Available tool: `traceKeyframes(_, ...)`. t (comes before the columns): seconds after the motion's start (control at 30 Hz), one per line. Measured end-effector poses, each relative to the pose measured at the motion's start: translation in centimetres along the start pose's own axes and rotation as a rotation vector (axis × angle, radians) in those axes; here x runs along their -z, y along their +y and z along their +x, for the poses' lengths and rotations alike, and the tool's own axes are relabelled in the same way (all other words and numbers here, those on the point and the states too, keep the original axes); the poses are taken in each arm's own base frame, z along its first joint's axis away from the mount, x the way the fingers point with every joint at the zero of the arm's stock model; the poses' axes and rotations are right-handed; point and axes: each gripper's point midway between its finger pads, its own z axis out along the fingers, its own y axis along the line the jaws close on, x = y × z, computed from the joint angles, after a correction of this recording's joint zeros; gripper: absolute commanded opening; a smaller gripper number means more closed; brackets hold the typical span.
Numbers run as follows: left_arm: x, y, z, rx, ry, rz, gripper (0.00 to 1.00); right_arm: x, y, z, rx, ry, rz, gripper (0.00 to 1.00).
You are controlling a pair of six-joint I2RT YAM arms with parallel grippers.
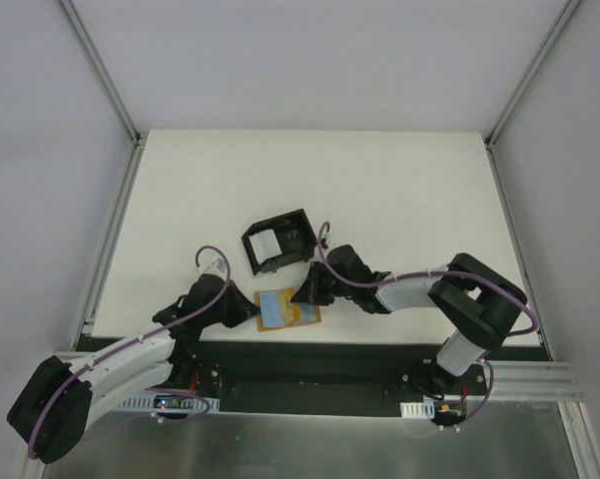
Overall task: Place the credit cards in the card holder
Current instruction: Insert the credit card into the card holder.
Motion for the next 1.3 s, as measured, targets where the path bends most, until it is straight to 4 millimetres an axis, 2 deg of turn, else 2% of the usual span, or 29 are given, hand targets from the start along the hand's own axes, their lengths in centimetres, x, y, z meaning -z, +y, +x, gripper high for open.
traceKeyframes(0.27,0.0,0.0,0.0,0.000,0.000,0.001,0.00,0.0,-0.7,0.1,-0.016,-0.021,0.013,0.00)
traceKeyframes(0.83,-0.1,-0.1,0.0,0.025,-0.008,0.018,0.00,-0.4,-0.5,-0.6,-0.037,-0.077,0.024,0.00)
traceKeyframes(1.03,-0.1,-0.1,0.0,0.031,-0.011,0.023,0.00,-0.9,0.1,0.0,-0.036,-0.077,0.016,0.02)
traceKeyframes(1.2,-0.2,-0.1,0.0,0.031,-0.011,0.024,0.00,-1.6,0.7,0.4,-0.023,-0.081,0.019,0.05)
traceKeyframes(1.3,-0.1,-0.1,0.0,0.031,-0.011,0.024,0.00,-1.7,0.5,0.5,-0.021,-0.087,0.031,0.12)
